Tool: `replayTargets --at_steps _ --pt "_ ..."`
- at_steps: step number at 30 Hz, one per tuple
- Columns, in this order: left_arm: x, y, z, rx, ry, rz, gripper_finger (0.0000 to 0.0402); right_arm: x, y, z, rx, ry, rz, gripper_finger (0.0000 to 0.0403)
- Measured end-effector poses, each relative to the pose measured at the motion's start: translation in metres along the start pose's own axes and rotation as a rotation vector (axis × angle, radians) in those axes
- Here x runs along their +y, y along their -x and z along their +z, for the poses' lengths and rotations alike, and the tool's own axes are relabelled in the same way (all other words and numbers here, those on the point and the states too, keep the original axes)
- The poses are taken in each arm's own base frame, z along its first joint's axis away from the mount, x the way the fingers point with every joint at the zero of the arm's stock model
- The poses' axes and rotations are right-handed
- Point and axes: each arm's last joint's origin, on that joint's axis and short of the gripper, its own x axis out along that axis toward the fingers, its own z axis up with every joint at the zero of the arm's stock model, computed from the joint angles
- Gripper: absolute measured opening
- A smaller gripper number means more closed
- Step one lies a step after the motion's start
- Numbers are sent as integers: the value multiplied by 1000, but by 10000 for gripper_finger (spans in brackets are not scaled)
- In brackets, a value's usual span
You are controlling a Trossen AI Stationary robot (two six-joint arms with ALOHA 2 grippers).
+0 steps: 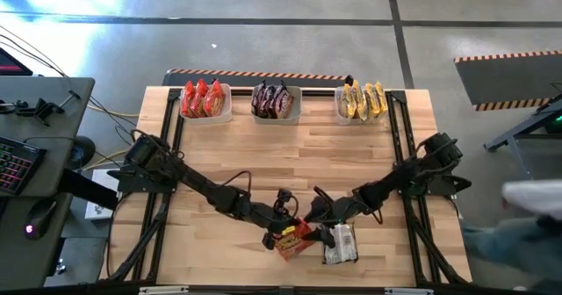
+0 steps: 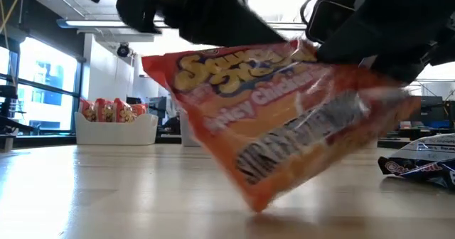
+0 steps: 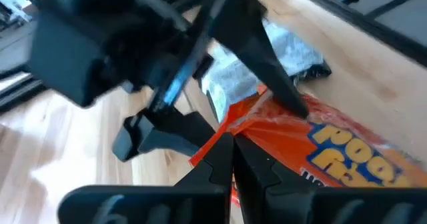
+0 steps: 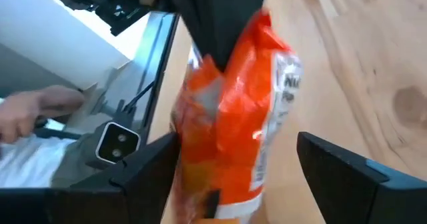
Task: Sort Maruchan noodles
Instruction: Put the orange noodle pack into the white bin
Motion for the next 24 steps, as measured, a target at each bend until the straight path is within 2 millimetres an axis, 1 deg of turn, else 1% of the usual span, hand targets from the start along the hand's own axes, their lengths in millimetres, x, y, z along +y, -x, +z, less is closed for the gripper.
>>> replayTargets --at_steps 4,7,10,17,24 --pt "0 4 3 -7 -7 -2 0 4 0 -2 -23 74 -2 295" --pt "0 5 4 -12 -8 -1 0 4 -1 -5 -29 84 -17 295" --pt "0 5 4 -10 -8 0 0 3 -4 -8 -36 86 -16 285" --pt "1 5 4 0 -1 35 0 -4 -15 -18 -61 75 28 229" --pt "1 6 5 0 45 40 5 -4 -16 -19 -68 98 40 160"
